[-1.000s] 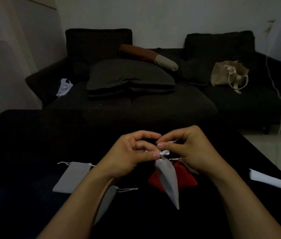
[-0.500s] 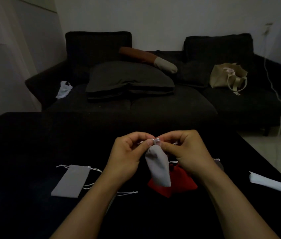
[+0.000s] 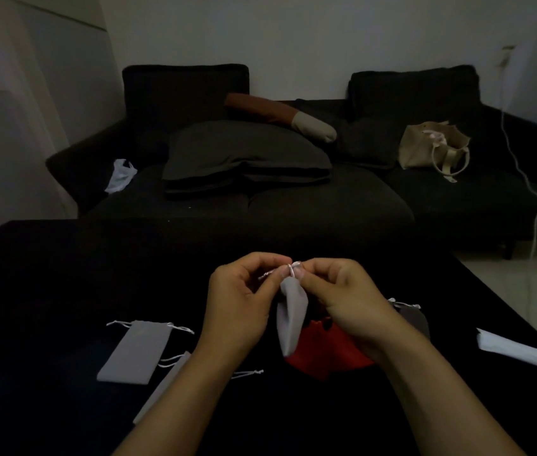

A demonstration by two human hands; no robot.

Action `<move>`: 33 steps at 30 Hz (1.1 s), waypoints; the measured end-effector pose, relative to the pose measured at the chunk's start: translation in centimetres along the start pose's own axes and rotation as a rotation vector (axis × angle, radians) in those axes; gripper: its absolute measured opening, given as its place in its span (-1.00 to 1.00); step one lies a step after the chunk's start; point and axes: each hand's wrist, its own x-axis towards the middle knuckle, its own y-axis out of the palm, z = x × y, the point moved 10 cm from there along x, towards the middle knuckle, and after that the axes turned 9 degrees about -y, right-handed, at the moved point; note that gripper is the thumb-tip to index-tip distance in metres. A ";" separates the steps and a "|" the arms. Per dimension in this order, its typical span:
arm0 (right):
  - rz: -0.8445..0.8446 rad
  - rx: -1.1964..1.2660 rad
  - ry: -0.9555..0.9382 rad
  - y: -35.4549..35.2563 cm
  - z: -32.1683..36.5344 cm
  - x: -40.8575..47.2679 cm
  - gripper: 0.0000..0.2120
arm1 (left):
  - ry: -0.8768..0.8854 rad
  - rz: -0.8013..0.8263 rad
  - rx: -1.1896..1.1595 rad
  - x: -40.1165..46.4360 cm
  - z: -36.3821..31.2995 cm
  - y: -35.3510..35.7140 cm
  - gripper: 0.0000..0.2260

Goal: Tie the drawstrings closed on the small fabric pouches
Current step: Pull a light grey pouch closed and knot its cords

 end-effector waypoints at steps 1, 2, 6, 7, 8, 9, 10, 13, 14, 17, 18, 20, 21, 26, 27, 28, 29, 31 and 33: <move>0.002 0.020 0.013 -0.1 -0.1 -0.1 -0.80 | 0.016 -0.012 0.024 0.0 -0.1 -0.1 -0.86; 0.000 0.039 0.024 -0.2 -0.1 -0.1 -0.79 | 0.033 -0.028 0.052 -0.1 -0.2 -0.2 -0.86; 0.013 0.060 0.050 -0.3 -0.2 -0.1 -0.75 | 0.110 -0.082 0.173 -0.2 -0.9 -0.5 -0.86; 0.019 0.059 0.043 -0.3 -0.1 0.0 -0.75 | 0.127 -0.090 0.195 -0.3 -1.1 -0.5 -0.84; 0.017 0.076 0.035 -0.3 -0.1 0.0 -0.74 | 0.133 -0.094 0.202 -0.3 -1.1 -0.5 -0.83; 0.012 0.109 0.036 -0.3 -0.2 0.0 -0.76 | 0.123 -0.090 0.187 -0.2 -0.9 -0.4 -0.82; 0.011 0.140 0.041 -0.2 -0.3 0.0 -0.79 | 0.098 -0.077 0.149 -0.2 -0.7 -0.4 -0.82; 0.032 0.192 0.059 0.0 -0.5 -0.2 -0.79 | -0.009 -0.006 -0.030 0.2 0.2 -0.3 -0.85; 0.043 0.202 0.073 0.1 -0.6 -0.3 -0.77 | -0.041 0.025 -0.077 0.3 0.3 -0.2 -0.85; 0.053 0.245 0.111 0.2 -0.6 -0.6 -0.74 | -0.052 0.080 -0.105 0.4 -0.1 0.0 -0.81; 0.047 0.255 0.118 0.2 -0.6 -0.6 -0.72 | -0.041 0.088 -0.093 0.3 -0.4 0.0 -0.80; 0.039 0.271 0.137 0.2 -0.7 -0.7 -0.67 | -0.010 0.105 -0.043 0.2 -0.9 0.1 -0.78; 0.037 0.276 0.154 0.1 -0.8 -0.8 -0.66 | 0.012 0.111 -0.014 0.0 -1.3 0.2 -0.77; 0.047 0.301 0.204 0.2 -1.3 -0.9 -0.71 | 0.159 0.066 0.141 -0.5 -2.9 -0.2 -0.80; 0.042 0.304 0.201 0.2 -1.4 -0.9 -0.72 | 0.217 0.056 0.198 -0.6 -3.5 -0.1 -0.81; 0.037 0.315 0.196 0.2 -1.5 -1.0 -0.73 | 0.295 0.046 0.265 -0.8 -4.2 -0.1 -0.82; 0.037 0.325 0.197 0.4 -1.5 -1.0 -0.74 | 0.377 0.042 0.339 -1.0 -4.8 0.0 -0.82; 0.053 0.332 0.205 0.8 -1.5 -1.1 -0.78 | 0.500 0.067 0.485 -1.3 -5.6 0.5 -0.84; 0.067 0.349 0.218 1.2 -1.5 -1.1 -0.80 | 0.543 0.104 0.581 -1.3 -5.6 0.8 -0.82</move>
